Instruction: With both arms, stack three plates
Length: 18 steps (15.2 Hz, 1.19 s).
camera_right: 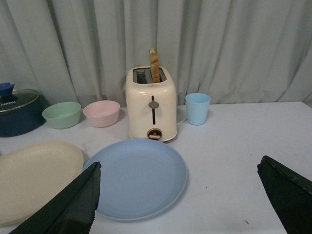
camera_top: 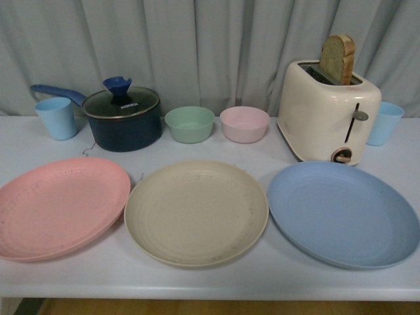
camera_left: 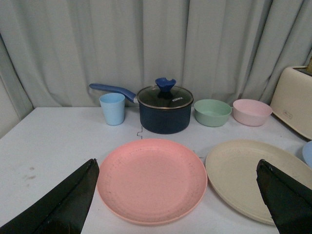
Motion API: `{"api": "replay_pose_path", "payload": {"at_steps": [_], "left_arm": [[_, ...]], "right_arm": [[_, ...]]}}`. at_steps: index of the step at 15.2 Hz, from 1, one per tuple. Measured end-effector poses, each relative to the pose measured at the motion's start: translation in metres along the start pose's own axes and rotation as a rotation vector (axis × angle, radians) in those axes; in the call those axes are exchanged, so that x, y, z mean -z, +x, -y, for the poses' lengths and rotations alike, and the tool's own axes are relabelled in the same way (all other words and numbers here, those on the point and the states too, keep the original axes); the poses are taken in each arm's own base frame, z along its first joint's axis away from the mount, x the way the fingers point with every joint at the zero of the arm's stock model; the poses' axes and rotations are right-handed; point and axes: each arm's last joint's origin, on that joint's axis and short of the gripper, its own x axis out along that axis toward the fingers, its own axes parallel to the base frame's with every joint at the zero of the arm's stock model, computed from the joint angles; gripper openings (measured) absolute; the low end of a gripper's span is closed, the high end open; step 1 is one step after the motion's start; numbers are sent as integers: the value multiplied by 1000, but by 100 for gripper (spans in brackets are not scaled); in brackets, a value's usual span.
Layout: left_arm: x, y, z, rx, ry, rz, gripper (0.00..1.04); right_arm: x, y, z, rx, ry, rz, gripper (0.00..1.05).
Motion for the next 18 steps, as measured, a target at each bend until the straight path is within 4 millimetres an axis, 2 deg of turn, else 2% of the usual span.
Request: {"api": "replay_pose_path", "payload": {"at_steps": [18], "left_arm": [[0, 0, 0, 0, 0, 0, 98]], "right_arm": [[0, 0, 0, 0, 0, 0, 98]]}}
